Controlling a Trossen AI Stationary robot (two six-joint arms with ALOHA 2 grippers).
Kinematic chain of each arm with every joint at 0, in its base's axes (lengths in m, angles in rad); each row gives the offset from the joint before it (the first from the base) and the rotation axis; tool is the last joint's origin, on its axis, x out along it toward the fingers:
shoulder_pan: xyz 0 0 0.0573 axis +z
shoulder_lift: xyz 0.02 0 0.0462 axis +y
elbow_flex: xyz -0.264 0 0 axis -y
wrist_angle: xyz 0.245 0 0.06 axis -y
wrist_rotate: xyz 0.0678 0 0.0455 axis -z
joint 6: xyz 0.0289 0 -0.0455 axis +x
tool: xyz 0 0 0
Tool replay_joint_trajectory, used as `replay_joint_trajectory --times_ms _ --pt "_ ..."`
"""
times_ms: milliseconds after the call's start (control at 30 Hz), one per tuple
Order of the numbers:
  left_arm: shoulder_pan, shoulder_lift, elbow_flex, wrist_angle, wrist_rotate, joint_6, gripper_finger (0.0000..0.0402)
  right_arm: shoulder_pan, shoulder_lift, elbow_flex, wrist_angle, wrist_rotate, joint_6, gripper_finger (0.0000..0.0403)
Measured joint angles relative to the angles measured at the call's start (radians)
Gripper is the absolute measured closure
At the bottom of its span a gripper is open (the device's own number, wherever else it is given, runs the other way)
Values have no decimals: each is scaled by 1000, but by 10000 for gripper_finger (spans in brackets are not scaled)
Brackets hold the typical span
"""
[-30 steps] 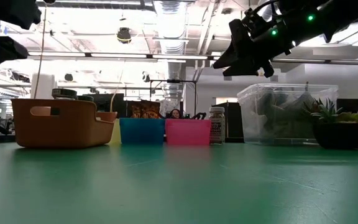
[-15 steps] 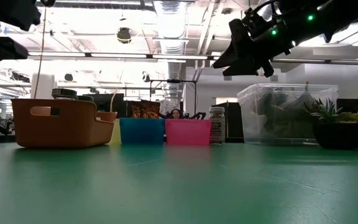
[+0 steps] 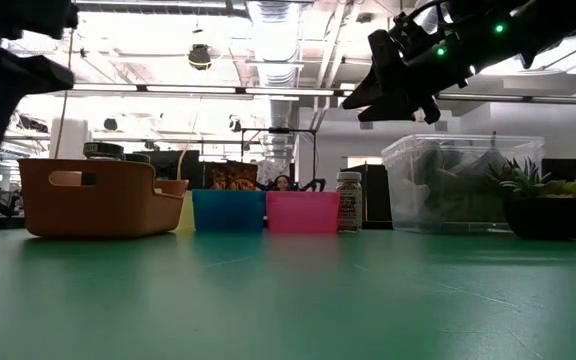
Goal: Sort spices by type
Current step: Put the left red seasoning can into the green bin
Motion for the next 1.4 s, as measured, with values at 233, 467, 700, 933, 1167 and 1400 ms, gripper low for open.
replay_joint_trajectory --times_ms 233,467,700,933,1167,1400 --pt "75 1 73 25 -22 123 183 0 0 0 0 0 0 163" --pt "192 0 178 45 -29 262 183 0 0 0 0 0 0 163" --pt "362 0 263 84 -30 425 183 0 0 0 -1 0 0 163" --pt "607 0 294 103 1 570 182 10 0 0 -9 -16 -2 163" --pt "786 0 294 104 9 636 182 8 0 0 -10 -70 -10 163" --pt "873 0 293 108 5 685 182 5 0 0 -21 -122 -43 163"
